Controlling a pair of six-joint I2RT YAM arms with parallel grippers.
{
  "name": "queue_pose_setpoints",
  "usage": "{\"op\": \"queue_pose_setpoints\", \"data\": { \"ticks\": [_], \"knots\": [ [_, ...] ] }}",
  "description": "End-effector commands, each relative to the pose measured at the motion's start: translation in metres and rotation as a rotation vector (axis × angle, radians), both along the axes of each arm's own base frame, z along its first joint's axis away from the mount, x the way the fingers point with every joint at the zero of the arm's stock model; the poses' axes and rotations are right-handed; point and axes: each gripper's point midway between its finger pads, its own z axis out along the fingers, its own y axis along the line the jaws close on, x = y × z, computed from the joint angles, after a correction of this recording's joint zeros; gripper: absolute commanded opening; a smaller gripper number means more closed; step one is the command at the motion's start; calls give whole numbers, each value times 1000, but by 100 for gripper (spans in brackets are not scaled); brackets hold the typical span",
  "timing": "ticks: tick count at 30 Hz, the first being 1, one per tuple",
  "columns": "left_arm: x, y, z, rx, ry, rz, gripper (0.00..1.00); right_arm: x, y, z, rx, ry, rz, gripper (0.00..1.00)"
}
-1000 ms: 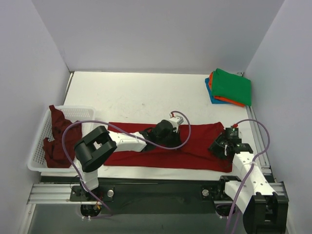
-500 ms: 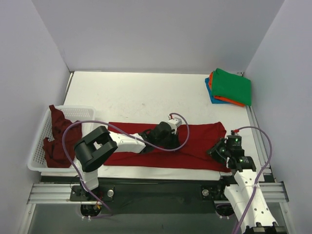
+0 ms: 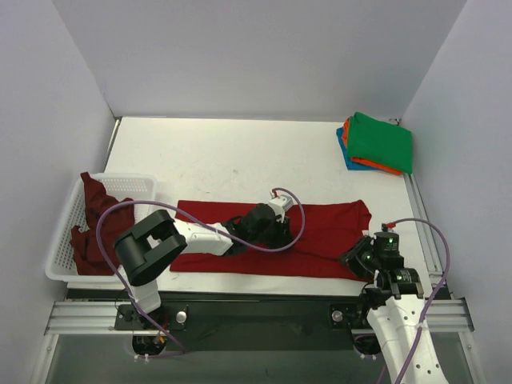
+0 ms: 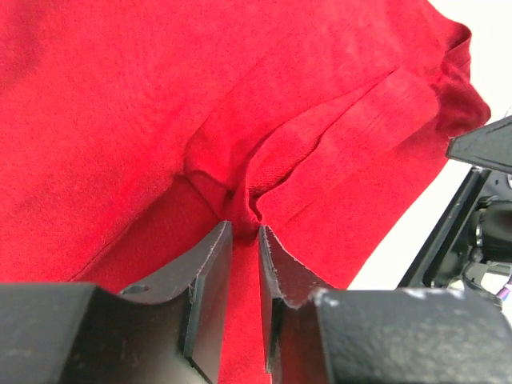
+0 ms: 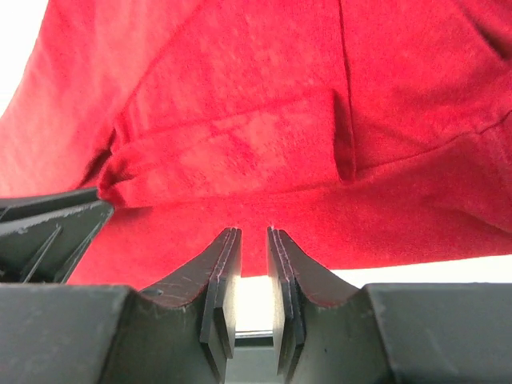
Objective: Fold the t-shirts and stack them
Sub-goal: Fold the other side of the tshirt into a rectangle, then rotate the tshirt 90 degrees
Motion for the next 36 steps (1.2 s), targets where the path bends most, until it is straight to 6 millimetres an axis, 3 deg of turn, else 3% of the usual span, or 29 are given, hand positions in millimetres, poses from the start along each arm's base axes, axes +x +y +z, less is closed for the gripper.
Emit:
{"op": "queue_pose_setpoints", "data": {
  "ticks": [1, 6, 10, 16, 20, 28, 30, 31, 33, 34, 35, 36],
  "knots": [
    [12, -9, 47, -93, -95, 15, 31, 10, -7, 18, -37, -22, -24, 21],
    [24, 1, 57, -44, -97, 101, 31, 31, -8, 24, -50, -27, -47, 21],
    [32, 29, 44, 31, -4, 253, 30, 45, -5, 14, -65, 0, -45, 21],
    [24, 98, 8, 218, 67, 426, 25, 37, -10, -32, -124, 101, -86, 21],
    [14, 130, -12, 325, 82, 461, 24, 24, -21, -56, -156, 144, -145, 21],
    [-3, 158, -42, 434, 110, 484, 24, 32, -28, -56, -192, 126, -173, 22],
    [-11, 164, -49, 485, 112, 489, 24, 45, -23, -48, -197, 115, -154, 22],
    [-14, 164, -51, 493, 112, 485, 24, 44, -23, -55, -215, 165, -144, 22],
    [-23, 166, -56, 514, 122, 486, 24, 66, -11, -47, -217, 142, -111, 22],
    [-27, 168, -59, 521, 132, 482, 24, 65, -9, -58, -239, 201, -93, 22],
    [-33, 165, -58, 516, 134, 467, 24, 83, 3, -48, -239, 175, -64, 22],
    [-37, 165, -59, 511, 149, 468, 24, 89, 10, -48, -246, 186, -35, 22]
  ]
}}
